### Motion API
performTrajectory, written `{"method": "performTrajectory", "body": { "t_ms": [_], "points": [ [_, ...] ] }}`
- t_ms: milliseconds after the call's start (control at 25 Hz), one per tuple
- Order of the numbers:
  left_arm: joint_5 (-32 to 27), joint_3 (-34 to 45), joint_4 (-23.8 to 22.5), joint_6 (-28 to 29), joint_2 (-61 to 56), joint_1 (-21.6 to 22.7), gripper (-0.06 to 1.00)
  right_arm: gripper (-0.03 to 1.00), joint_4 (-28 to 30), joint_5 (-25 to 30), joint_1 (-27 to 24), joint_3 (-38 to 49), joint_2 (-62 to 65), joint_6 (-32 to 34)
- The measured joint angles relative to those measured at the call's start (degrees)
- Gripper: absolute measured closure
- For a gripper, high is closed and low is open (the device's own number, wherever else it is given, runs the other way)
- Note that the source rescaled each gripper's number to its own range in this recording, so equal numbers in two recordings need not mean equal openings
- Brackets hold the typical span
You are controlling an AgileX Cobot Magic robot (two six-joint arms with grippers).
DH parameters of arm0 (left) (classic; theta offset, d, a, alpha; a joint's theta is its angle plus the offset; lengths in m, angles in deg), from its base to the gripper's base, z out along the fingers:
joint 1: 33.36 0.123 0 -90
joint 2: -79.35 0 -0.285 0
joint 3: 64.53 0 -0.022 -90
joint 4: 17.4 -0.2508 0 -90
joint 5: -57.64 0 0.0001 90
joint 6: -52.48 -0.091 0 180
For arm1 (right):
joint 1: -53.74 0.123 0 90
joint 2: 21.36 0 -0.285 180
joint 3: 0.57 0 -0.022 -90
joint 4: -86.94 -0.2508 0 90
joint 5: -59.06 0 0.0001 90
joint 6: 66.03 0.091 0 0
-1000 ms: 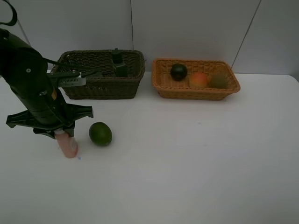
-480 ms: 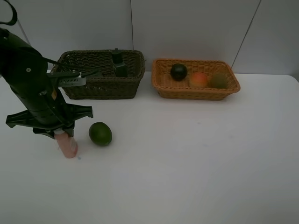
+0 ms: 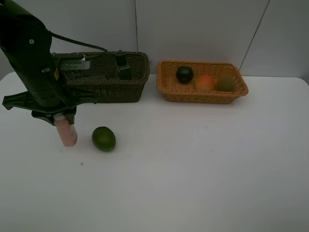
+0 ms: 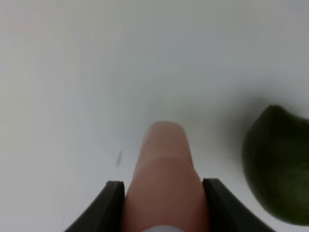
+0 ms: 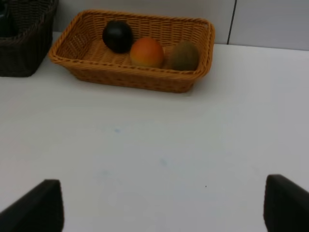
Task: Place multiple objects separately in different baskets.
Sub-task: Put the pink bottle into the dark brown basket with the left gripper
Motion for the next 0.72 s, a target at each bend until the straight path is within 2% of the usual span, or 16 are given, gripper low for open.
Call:
{"method": "performTrajectory", "body": {
  "t_ms": [480, 720],
  "points": [
    [-2.9, -11.7, -4.8, -1.0, 0.0, 0.1, 0.92, -0.03, 0.0, 0.0, 0.0, 0.0, 0.0, 0.0],
    [-1.1, -16.3, -5.8, -1.3, 0.0, 3.3, 0.92, -0.03, 0.0, 0.0, 0.0, 0.0, 0.0, 0.0]
  ]
}}
